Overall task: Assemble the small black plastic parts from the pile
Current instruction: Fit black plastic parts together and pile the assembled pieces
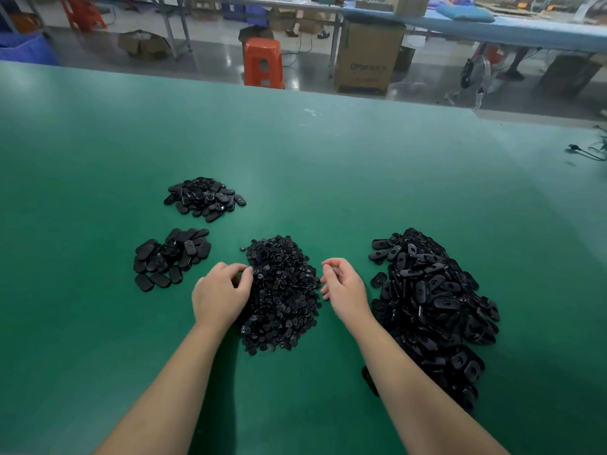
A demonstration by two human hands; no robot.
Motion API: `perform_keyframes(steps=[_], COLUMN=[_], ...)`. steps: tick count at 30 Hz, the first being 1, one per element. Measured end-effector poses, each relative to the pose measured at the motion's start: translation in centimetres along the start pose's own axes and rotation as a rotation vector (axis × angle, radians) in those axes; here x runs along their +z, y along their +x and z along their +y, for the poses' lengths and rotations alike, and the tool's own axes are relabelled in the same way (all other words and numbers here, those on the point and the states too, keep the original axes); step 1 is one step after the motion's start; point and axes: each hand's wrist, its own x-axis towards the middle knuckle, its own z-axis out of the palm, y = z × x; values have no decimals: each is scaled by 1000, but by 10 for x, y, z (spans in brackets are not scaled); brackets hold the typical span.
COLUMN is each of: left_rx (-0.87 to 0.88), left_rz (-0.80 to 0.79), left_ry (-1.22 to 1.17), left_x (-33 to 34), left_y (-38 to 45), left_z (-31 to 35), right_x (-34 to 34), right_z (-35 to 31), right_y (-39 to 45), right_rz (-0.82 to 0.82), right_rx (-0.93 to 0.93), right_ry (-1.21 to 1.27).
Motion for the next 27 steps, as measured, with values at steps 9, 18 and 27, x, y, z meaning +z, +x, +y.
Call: perform_keyframes(steps=[9, 18, 27], left_rx=[63, 82, 57], left_rz=[-24, -32, -56], left_ry=[13, -7, -33], left_x=[3, 4, 0], left_y=[2, 1, 1], left_z=[-7, -11, -11], right_x=[-81, -87, -88], right_z=[-38, -42, -39], right_y=[32, 32, 37], right_rz=[-144, -305, -227], right_rx=[-20, -21, -116], right_ry=[-1012, -1581, -1438])
